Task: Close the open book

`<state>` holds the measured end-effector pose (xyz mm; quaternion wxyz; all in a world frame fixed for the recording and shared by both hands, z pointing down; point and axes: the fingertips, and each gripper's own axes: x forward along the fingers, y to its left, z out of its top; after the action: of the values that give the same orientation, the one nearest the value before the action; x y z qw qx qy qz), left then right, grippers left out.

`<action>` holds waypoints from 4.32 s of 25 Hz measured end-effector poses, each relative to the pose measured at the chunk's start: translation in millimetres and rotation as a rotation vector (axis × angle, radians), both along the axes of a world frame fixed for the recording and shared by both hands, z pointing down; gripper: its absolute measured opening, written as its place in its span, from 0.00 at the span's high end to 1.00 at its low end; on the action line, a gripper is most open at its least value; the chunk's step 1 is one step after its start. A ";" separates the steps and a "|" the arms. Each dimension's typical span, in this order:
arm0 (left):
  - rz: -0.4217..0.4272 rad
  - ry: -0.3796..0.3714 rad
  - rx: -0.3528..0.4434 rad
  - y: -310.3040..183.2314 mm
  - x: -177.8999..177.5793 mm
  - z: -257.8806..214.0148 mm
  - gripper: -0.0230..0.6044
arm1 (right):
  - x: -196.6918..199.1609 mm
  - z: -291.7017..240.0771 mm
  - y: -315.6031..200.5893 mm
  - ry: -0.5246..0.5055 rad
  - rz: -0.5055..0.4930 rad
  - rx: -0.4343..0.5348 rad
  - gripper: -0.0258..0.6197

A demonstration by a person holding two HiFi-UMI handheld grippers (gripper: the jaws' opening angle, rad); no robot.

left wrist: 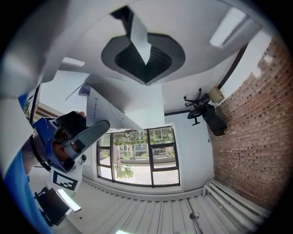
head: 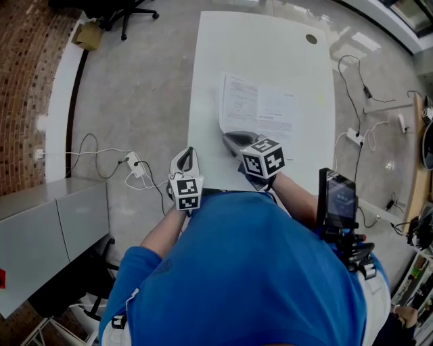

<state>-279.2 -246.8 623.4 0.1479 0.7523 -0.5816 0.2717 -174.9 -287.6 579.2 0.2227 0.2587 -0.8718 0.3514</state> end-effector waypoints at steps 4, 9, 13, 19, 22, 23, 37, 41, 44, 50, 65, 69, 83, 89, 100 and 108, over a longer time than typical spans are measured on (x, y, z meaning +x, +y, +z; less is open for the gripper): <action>-0.009 -0.002 -0.009 4.6 -16.7 3.2 0.96 | -18.6 19.0 2.3 0.053 -0.023 -0.013 0.93; -0.020 -0.009 -0.021 14.8 -18.7 -0.6 0.96 | -21.3 36.1 8.6 0.125 -0.051 -0.012 0.93; -0.027 -0.014 -0.028 21.8 -20.0 -3.7 0.96 | -20.9 48.1 11.6 0.167 -0.056 -0.016 0.93; -0.036 -0.019 -0.037 29.0 -20.9 -4.5 0.96 | -18.7 61.1 14.7 0.217 -0.053 -0.007 0.92; -0.036 -0.023 -0.038 28.9 -20.9 -5.6 0.96 | -18.4 65.8 15.8 0.238 -0.050 -0.012 0.92; -0.035 -0.022 -0.036 28.7 -20.2 -6.1 0.96 | -17.7 67.9 16.9 0.245 -0.049 -0.017 0.92; -0.035 -0.017 -0.034 26.7 -20.4 -9.0 0.96 | -16.3 77.3 19.0 0.311 -0.053 -0.034 0.90; -0.032 -0.013 -0.038 23.6 -24.0 -10.9 0.96 | -20.6 77.8 16.1 0.325 -0.057 -0.036 0.87; -0.028 -0.012 -0.040 23.2 -23.9 -8.9 0.96 | -22.0 80.9 15.6 0.327 -0.059 -0.036 0.85; -0.014 -0.014 -0.040 18.3 -24.9 -12.3 0.96 | -21.8 79.8 8.8 0.324 -0.049 -0.032 0.81; 0.015 -0.023 -0.027 21.8 -24.9 -12.0 0.96 | -31.1 79.5 17.0 0.259 -0.096 -0.039 0.65; 0.012 -0.023 -0.025 19.8 -23.5 -11.2 0.96 | -31.2 77.8 12.5 0.250 -0.089 -0.029 0.65; 0.066 -0.007 0.018 6.5 -1.9 -9.8 0.96 | -3.8 42.5 3.5 0.275 -0.001 0.184 0.65; 0.179 0.018 0.107 9.0 36.5 -42.9 0.96 | 33.9 -12.4 17.0 0.394 0.056 0.429 0.65; 0.258 0.037 0.217 33.6 139.5 -87.6 0.96 | 131.2 -70.2 61.2 0.408 0.172 0.672 0.68; 0.262 0.032 0.270 75.1 216.3 -112.8 0.96 | 216.8 -91.3 117.2 0.395 0.235 0.717 0.73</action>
<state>-63.0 -171.7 510.6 0.0182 0.8389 -0.5075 0.1962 41.9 -170.4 487.9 0.2398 0.4798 -0.8440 -0.0072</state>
